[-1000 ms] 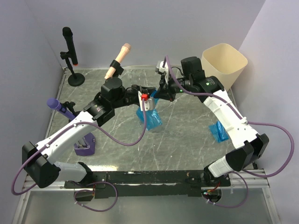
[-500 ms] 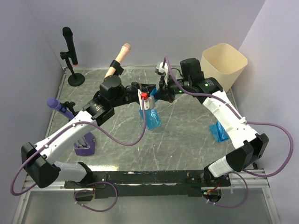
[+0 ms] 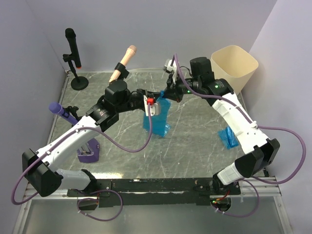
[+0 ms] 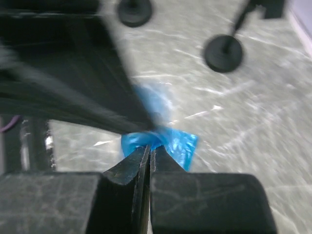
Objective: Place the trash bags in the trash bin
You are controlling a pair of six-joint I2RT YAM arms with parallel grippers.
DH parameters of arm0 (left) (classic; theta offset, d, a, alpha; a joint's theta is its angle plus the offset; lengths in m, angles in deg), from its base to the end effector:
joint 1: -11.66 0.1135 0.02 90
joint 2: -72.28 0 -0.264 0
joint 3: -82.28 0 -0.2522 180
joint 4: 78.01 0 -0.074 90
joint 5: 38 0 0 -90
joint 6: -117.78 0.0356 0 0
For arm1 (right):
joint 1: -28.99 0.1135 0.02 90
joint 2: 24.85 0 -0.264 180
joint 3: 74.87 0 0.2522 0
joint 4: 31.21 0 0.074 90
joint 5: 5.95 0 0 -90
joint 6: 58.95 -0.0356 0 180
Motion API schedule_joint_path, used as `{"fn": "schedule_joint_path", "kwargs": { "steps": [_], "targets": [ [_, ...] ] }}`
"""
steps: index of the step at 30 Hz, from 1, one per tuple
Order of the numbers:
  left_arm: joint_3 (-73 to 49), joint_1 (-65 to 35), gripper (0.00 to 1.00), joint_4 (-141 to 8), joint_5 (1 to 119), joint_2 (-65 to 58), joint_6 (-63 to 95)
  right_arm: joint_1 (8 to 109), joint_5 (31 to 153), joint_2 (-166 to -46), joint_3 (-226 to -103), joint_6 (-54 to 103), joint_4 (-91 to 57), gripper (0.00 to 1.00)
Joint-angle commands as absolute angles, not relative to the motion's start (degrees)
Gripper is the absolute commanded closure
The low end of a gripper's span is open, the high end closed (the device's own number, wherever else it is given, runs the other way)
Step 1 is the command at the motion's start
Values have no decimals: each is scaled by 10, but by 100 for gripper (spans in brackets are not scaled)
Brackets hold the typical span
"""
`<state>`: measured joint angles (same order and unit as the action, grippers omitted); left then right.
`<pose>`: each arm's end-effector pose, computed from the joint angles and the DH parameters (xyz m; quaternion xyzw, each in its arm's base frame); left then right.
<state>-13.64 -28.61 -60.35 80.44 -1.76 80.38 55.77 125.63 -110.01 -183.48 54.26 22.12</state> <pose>0.2180 -0.2069 0.3973 0.6401 0.3855 -0.1152 0.6545 0.2718 0.1636 0.4268 -0.5030 0.6582 0.3216 0.4585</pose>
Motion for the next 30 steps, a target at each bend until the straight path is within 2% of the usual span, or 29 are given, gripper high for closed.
{"fn": "schedule_joint_path", "kwargs": {
  "steps": [1,4,7,12,14,19,27,30],
  "targets": [
    [-100,-276,99,-638,796,-43,803,593,1357,-1065,-1858,539,224,100],
    [-118,-269,100,-615,797,-52,813,585,1348,-1072,-1892,514,204,100],
    [-143,-270,99,-600,816,-29,821,572,1286,-1093,-1908,521,194,100],
    [-124,-283,99,-634,830,5,770,571,1181,-1129,-1863,561,194,100],
    [-108,-284,99,-656,821,1,763,571,1193,-1127,-1847,561,200,100],
    [-92,-276,99,-658,788,-33,771,588,1327,-1090,-1856,551,221,100],
    [-162,-267,99,-577,765,-26,807,538,1332,-1112,-1947,509,187,100],
    [-165,-256,99,-582,755,-22,792,535,1343,-1099,-1919,515,188,100]
  ]
}}
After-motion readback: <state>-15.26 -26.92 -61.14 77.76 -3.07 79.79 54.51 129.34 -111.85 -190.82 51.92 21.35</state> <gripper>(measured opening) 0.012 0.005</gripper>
